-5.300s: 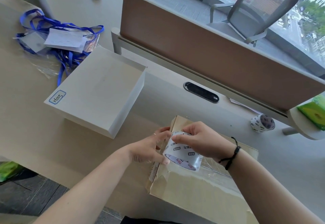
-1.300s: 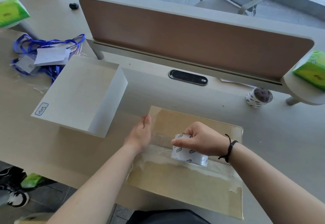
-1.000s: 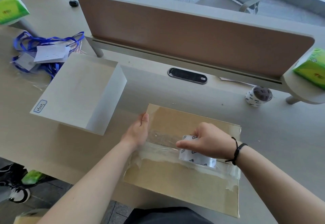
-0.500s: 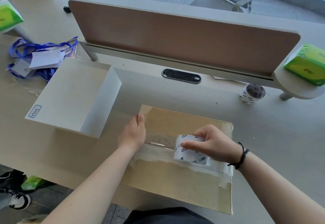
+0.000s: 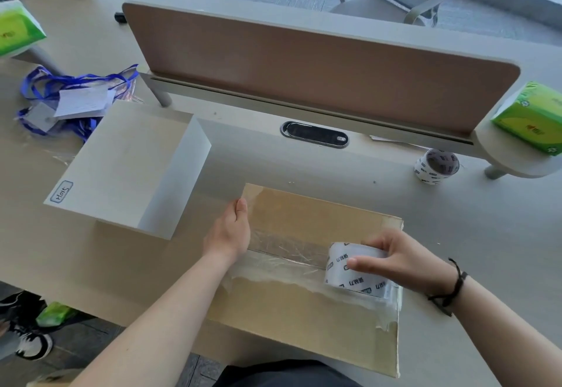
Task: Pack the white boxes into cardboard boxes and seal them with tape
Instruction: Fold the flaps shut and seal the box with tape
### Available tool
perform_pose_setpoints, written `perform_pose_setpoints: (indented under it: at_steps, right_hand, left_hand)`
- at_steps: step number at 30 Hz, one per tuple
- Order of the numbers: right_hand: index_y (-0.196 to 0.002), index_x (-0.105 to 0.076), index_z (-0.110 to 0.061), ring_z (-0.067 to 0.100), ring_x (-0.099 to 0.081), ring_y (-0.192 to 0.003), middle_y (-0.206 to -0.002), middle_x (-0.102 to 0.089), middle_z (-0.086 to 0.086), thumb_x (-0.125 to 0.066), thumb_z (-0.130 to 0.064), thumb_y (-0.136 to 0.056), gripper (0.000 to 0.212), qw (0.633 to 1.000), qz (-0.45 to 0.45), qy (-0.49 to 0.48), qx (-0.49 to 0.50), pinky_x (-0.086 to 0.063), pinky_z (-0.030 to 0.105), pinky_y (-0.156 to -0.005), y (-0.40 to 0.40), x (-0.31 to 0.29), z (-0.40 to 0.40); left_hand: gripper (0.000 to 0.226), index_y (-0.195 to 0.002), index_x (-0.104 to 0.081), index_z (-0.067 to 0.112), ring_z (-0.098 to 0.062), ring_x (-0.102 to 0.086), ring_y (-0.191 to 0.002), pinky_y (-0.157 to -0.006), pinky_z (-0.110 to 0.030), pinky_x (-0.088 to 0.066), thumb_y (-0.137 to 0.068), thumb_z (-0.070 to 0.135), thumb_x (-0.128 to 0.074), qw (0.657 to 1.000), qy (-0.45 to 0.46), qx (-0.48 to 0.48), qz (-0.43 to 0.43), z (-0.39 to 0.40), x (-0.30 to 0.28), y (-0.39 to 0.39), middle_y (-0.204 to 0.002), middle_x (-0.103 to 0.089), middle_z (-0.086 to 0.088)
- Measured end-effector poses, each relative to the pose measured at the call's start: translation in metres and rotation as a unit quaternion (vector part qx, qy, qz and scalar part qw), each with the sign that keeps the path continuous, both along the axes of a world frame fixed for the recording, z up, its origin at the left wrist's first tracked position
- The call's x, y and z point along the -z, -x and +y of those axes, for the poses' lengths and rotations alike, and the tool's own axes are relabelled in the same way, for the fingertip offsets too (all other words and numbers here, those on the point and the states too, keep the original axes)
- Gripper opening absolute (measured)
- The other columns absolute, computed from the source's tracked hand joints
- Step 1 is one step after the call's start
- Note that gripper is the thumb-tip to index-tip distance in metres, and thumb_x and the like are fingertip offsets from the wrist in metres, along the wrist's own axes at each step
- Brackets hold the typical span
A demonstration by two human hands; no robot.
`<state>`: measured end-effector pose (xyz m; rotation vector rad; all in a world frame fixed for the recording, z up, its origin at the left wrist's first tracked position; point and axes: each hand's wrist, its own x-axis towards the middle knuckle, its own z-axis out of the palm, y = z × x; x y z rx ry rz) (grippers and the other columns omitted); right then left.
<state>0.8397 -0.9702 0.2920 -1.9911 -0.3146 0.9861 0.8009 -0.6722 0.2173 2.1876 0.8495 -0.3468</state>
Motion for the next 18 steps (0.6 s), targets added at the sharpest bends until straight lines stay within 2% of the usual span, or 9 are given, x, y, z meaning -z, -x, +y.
perform_pose_setpoints:
  at_steps: [4, 5, 8, 11, 14, 18]
  right_hand:
    - [-0.06, -0.05, 0.005, 0.016, -0.044, -0.053, -0.055, -0.045, 0.002, -0.08, -0.075, -0.059, 0.085, 0.998, 0.022, -0.044, 0.035, -0.029, 0.033, -0.053, 0.006, 0.004, -0.002]
    - [-0.061, -0.053, 0.005, 0.016, -0.048, -0.051, -0.054, -0.05, 0.001, -0.08, -0.07, -0.063, 0.079, 0.999, 0.018, -0.035, 0.036, -0.032, 0.032, -0.052, 0.008, 0.003, 0.001]
    - [-0.055, -0.057, -0.011, 0.011, -0.053, -0.045, -0.048, -0.056, -0.004, -0.08, -0.052, -0.076, 0.051, 0.998, -0.042, 0.034, 0.032, -0.037, 0.026, -0.046, 0.013, -0.003, 0.005]
    - [-0.053, -0.054, -0.012, 0.012, -0.049, -0.042, -0.047, -0.053, 0.0, -0.074, -0.06, -0.076, 0.057, 0.987, -0.116, 0.11, 0.011, -0.037, 0.029, -0.045, 0.011, -0.005, 0.0]
    - [-0.052, -0.052, -0.014, 0.011, -0.044, -0.041, -0.045, -0.049, -0.002, -0.072, -0.062, -0.076, 0.057, 0.981, -0.13, 0.144, -0.006, -0.035, 0.029, -0.045, 0.008, -0.006, -0.003]
    - [-0.05, -0.049, -0.015, 0.01, -0.043, -0.04, -0.042, -0.047, -0.005, -0.073, -0.061, -0.075, 0.058, 0.979, -0.132, 0.154, -0.013, -0.034, 0.028, -0.044, 0.008, -0.007, -0.002]
  left_hand:
    - [0.054, -0.141, -0.047, 0.029, -0.033, -0.049, -0.133, -0.11, -0.046, -0.037, -0.106, 0.053, -0.014, 1.0, 0.001, -0.001, -0.006, 0.001, 0.001, 0.0, -0.142, -0.057, -0.007]
    - [0.054, -0.138, -0.049, 0.028, -0.033, -0.051, -0.131, -0.109, -0.047, -0.038, -0.106, 0.053, -0.014, 1.0, 0.0, -0.001, -0.007, 0.001, 0.001, 0.0, -0.14, -0.059, -0.007]
    - [0.053, -0.139, -0.048, 0.027, -0.033, -0.05, -0.132, -0.11, -0.045, -0.038, -0.106, 0.052, -0.015, 1.0, -0.004, -0.001, -0.013, 0.0, 0.0, 0.001, -0.142, -0.057, -0.008]
    - [0.052, -0.14, -0.048, 0.027, -0.033, -0.049, -0.133, -0.109, -0.043, -0.036, -0.107, 0.051, -0.015, 1.0, -0.004, 0.002, -0.012, -0.001, -0.001, 0.001, -0.143, -0.056, -0.008]
    - [0.052, -0.14, -0.046, 0.03, -0.033, -0.049, -0.132, -0.109, -0.045, -0.037, -0.106, 0.053, -0.014, 1.0, 0.003, 0.005, -0.003, 0.0, -0.003, 0.001, -0.142, -0.057, -0.007]
    - [0.064, -0.155, -0.027, 0.03, -0.026, -0.039, -0.143, -0.111, -0.046, -0.032, -0.102, 0.062, -0.01, 0.999, -0.021, 0.036, -0.029, -0.004, -0.01, 0.008, -0.154, -0.046, -0.001]
